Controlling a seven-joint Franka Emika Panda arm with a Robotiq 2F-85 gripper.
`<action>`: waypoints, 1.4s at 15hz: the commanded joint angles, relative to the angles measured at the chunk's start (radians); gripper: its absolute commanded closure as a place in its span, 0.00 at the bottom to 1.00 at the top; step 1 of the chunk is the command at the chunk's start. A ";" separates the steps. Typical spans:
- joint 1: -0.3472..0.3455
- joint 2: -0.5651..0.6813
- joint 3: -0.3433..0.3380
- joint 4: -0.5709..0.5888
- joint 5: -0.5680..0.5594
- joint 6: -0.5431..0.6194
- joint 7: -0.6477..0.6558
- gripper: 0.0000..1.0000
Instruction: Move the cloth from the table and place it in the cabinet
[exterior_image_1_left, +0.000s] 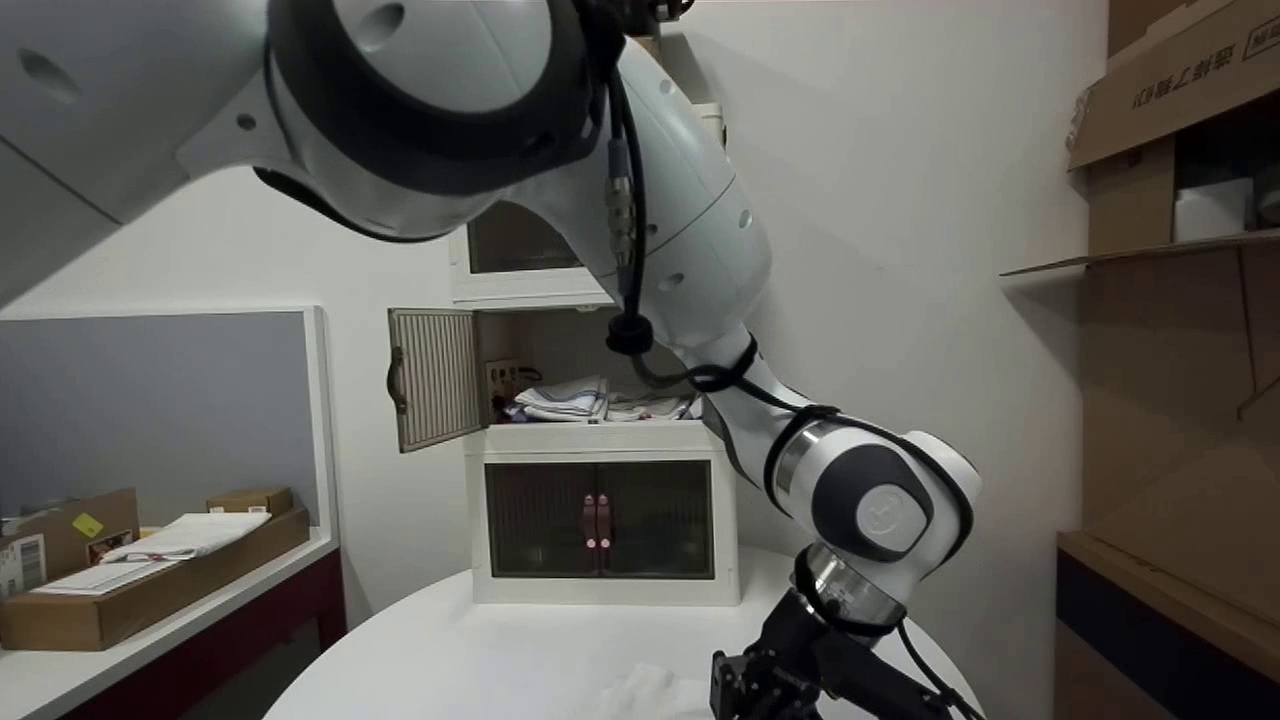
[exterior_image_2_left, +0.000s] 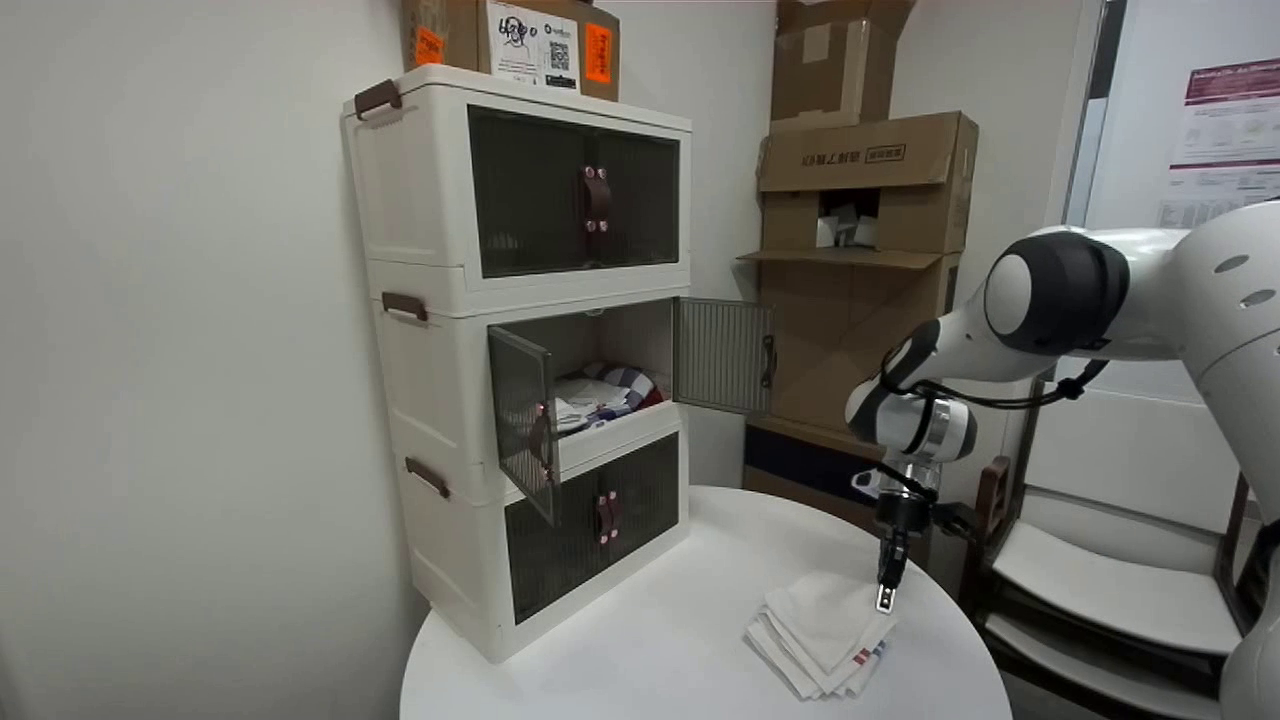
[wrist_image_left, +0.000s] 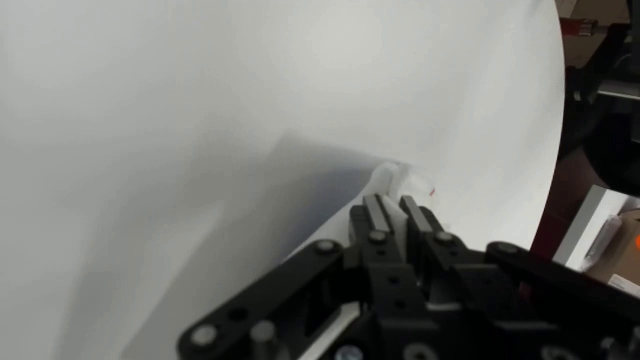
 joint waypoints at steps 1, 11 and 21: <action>0.043 -0.094 -0.024 -0.108 0.014 0.041 0.026 0.64; 0.088 -0.093 -0.080 -0.145 -0.005 0.025 0.078 0.86; 0.095 -0.098 -0.095 -0.150 -0.016 0.011 0.087 0.98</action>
